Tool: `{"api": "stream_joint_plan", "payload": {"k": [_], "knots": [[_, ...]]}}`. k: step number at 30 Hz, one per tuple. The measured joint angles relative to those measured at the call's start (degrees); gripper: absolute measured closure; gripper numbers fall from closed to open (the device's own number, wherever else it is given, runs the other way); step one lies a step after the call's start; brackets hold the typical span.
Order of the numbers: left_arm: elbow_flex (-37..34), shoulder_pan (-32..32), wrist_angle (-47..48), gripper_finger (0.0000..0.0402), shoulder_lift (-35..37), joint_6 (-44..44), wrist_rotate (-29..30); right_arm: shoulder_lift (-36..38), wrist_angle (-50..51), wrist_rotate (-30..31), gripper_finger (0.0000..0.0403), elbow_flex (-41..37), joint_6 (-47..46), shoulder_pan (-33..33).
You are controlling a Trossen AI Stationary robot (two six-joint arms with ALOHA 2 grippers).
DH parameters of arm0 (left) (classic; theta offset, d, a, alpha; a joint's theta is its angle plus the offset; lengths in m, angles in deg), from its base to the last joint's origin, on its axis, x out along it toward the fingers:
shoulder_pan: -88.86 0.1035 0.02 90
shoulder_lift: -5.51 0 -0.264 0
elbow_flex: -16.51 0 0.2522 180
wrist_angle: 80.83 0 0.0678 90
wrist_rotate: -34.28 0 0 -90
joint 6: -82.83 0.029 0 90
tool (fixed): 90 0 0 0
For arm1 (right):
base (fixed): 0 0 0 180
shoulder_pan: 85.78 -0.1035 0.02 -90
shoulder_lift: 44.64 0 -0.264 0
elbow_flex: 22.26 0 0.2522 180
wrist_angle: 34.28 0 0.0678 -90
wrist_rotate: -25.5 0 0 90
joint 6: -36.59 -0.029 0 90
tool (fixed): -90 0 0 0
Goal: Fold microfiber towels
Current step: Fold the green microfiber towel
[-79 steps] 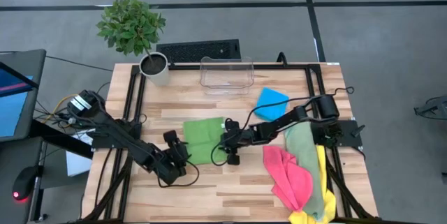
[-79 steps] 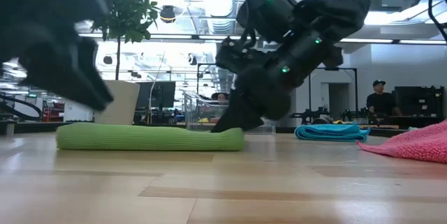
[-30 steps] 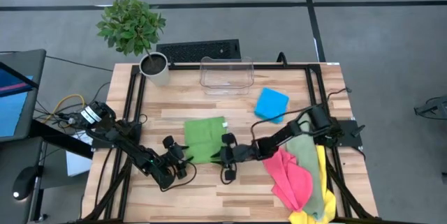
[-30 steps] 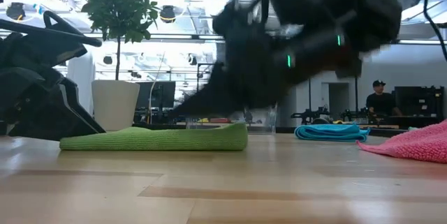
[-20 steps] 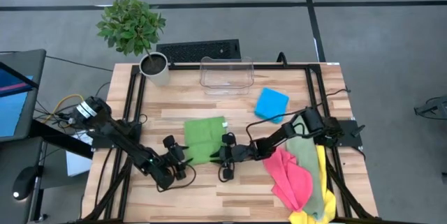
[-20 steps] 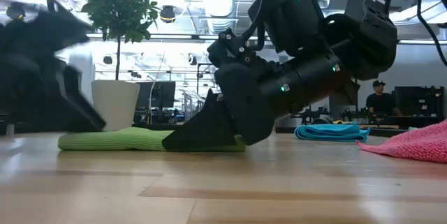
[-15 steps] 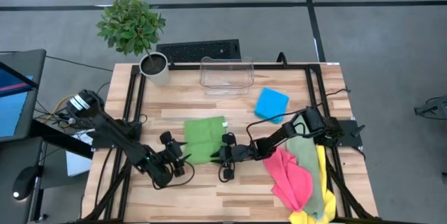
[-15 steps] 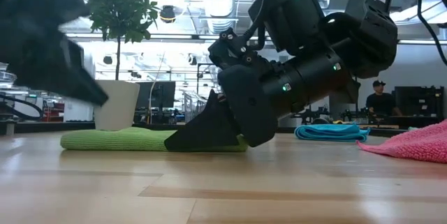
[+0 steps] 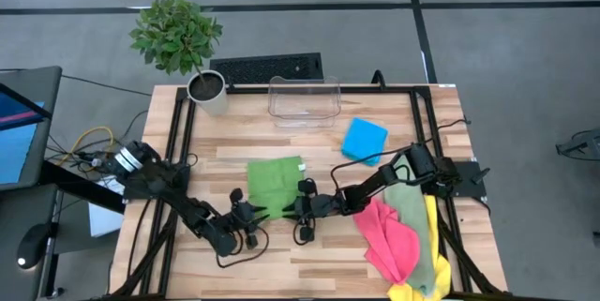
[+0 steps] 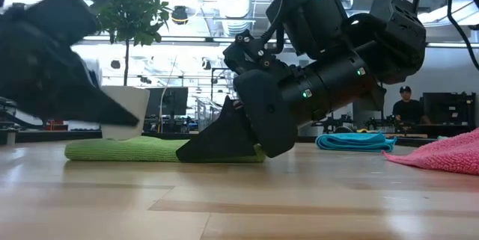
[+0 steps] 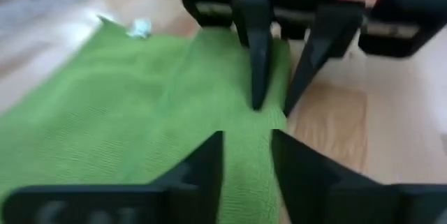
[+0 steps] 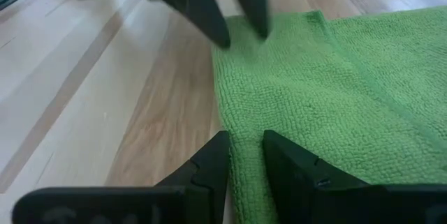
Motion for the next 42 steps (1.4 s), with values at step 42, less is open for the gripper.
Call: {"api": "stream_joint_plan", "payload": {"k": [42], "knots": [[0.5,0.2,8.8,0.0401,7.0,0.4,-0.2,-6.4,-19.5,-2.3,0.0393,-4.7,-3.9,-0.3]]}}
